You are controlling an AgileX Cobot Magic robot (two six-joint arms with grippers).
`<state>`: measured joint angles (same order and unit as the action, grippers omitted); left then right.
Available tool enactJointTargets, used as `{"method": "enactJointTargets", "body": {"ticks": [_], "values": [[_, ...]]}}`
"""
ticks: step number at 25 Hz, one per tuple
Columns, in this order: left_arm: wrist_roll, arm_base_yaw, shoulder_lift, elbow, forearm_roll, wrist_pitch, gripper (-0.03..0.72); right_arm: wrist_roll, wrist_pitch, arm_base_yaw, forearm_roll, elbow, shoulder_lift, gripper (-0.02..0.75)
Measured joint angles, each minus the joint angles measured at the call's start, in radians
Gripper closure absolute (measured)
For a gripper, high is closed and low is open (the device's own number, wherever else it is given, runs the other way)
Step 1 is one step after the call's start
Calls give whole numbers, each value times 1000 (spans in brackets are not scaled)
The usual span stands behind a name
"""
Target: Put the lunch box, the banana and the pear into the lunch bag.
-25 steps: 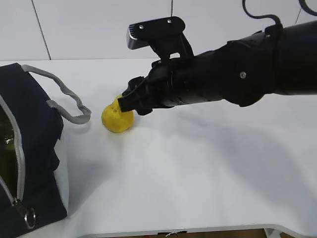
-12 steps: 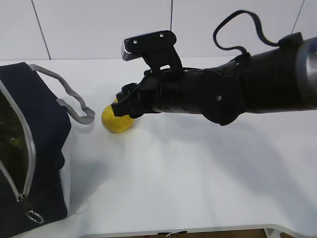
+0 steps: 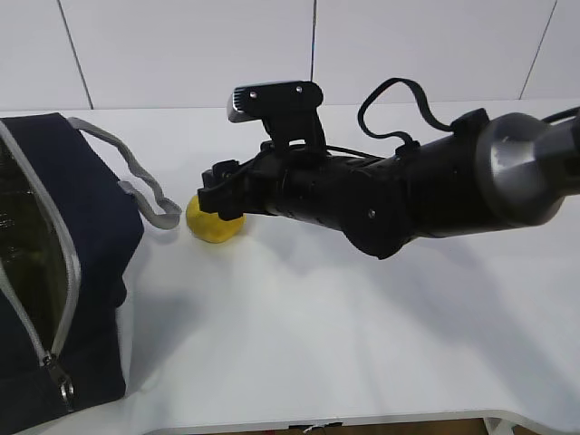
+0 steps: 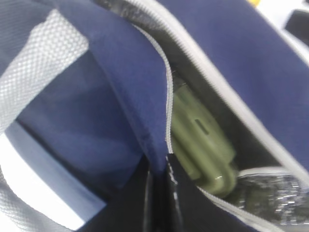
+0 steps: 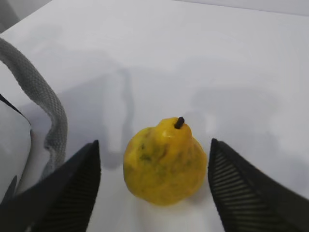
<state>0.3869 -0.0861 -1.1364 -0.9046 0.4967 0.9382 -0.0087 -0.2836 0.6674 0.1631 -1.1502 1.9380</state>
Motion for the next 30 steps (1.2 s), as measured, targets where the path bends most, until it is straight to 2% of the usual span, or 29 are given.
{"method": "enactJointTargets", "body": {"ticks": [10,17,22,30], "values": [[9,0,0,0,53,0,701,50,-22,0,9,0,17,169],[11,0,0,0,55,0,701,67,150,0,3,0,-50,169],[11,0,0,0,57,0,701,68,296,0,-54,0,-81,169],[11,0,0,0,57,0,701,68,328,0,-80,0,-81,169]]}}
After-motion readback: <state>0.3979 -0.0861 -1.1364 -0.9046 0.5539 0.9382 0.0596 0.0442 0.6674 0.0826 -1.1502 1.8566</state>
